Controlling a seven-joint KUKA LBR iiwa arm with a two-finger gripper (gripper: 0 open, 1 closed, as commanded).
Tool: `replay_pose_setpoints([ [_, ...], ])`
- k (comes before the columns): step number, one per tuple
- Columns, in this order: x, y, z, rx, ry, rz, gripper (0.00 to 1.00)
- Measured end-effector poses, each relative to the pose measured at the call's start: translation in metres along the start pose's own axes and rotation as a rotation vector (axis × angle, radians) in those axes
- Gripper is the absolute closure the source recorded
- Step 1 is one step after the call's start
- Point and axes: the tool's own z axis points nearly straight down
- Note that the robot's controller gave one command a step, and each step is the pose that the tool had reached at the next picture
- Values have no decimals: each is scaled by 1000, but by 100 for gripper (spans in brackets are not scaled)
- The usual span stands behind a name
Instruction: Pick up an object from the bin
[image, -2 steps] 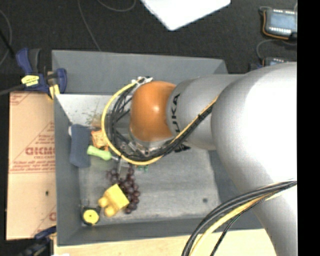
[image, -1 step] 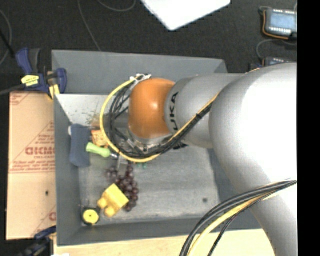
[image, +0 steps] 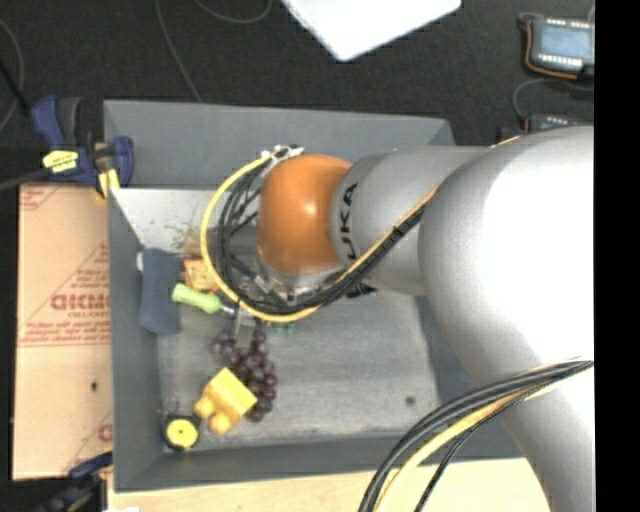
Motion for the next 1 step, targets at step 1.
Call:
replay_pose_setpoints([
  [1, 0, -2, -15, 0, -6, 128, 100],
])
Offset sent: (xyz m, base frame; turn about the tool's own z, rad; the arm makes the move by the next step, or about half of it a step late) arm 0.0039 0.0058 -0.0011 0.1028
